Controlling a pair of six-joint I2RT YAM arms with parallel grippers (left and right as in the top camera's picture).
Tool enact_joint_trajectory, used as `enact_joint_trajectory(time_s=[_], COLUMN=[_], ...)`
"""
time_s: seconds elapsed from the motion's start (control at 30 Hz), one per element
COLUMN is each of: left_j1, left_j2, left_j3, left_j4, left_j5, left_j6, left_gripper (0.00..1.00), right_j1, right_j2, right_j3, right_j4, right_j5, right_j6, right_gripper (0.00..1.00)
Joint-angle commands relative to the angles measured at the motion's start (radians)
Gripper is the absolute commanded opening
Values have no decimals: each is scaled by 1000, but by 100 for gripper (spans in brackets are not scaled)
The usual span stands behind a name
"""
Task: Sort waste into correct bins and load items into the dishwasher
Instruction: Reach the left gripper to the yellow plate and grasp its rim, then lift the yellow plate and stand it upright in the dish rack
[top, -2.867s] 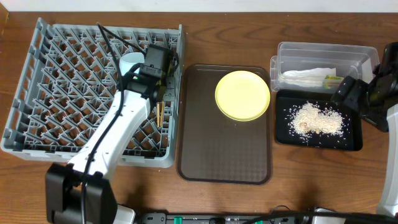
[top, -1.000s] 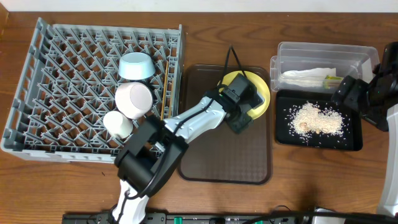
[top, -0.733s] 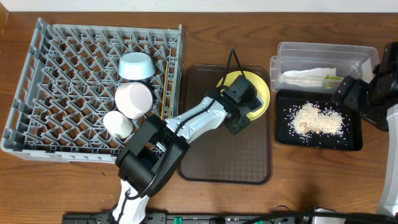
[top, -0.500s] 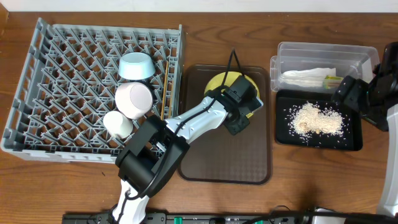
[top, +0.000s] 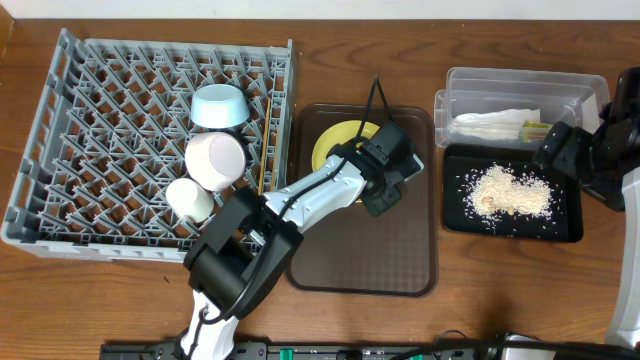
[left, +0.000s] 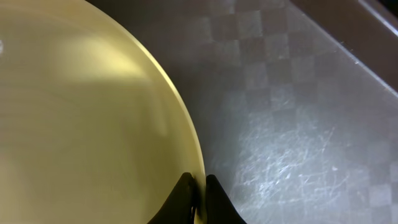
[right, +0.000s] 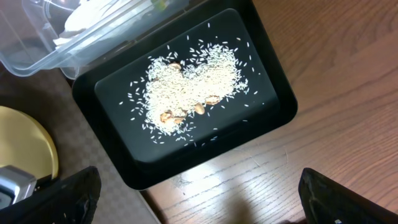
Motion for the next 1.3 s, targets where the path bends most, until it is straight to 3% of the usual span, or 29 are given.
enact_joint_trajectory(time_s=[0.0, 0.43, 0.67, 0.87, 1.1, 1.27], left_j1=[2, 41, 186, 396, 570, 627], left_j2=[-79, -347, -508, -579, -560, -539], left_j3=[-12, -12, -12, -12, -12, -12], left_j4=[-13, -3, 48, 129, 171, 181], left_j5=[-33, -55, -38, 225, 404, 512], left_j6=[-14, -101, -272, -409, -575, -595], left_gripper=[8, 8, 8, 8, 8, 8], right_j1=[-4, -4, -4, -4, -4, -4], right_j2=[-5, -5, -5, -5, -5, -5], right_j3=[8, 8, 8, 8, 8, 8], right_j4=[2, 2, 2, 2, 2, 2], right_j5=[-4, -4, -4, -4, -4, -4], right_j6=[-12, -12, -12, -12, -12, -12], right_gripper=[99, 99, 99, 99, 99, 99])
